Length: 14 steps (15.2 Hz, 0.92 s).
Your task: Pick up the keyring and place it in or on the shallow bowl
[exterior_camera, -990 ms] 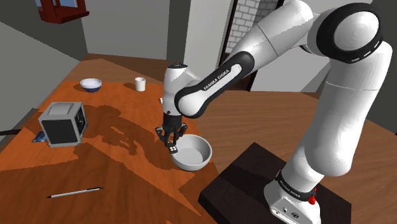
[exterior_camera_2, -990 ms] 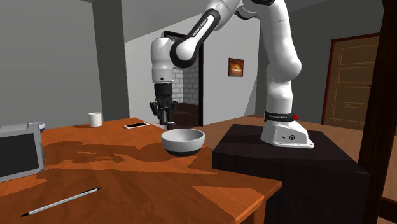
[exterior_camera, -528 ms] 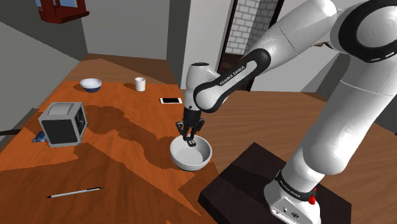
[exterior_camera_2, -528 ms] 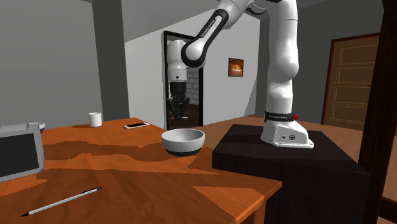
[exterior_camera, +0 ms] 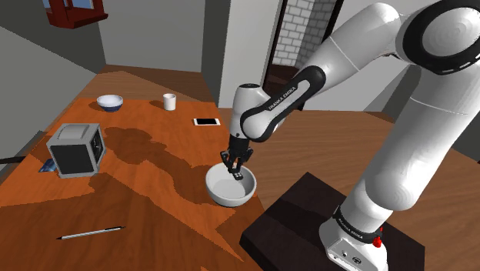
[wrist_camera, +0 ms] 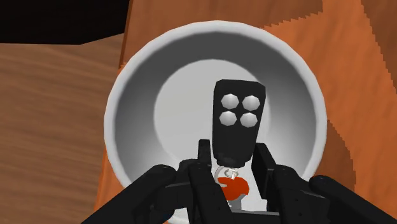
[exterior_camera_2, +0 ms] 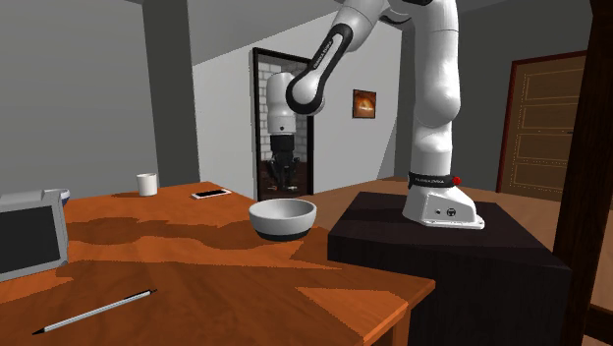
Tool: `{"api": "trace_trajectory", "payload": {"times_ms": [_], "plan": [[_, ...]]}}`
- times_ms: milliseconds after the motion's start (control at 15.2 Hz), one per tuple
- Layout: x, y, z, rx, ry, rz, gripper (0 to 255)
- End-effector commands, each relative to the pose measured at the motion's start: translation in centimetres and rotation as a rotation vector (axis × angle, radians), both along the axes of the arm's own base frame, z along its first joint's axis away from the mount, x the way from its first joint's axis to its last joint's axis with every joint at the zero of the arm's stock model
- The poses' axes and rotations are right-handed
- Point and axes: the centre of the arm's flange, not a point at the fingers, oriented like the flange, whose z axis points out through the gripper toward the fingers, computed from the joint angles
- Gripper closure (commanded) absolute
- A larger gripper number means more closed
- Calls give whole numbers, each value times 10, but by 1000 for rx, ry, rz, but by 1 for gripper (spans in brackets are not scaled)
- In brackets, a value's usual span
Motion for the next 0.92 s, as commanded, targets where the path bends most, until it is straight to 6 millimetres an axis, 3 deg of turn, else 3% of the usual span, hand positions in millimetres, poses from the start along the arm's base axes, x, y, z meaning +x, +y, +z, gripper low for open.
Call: {"api": "trace_trajectory", "payload": {"times_ms": [0,528,858], "plan": [[0,0,-11,0,-1,0,255],[0,0,-58,0,-1,0,255],[0,0,-58,0,-1,0,255]]}}
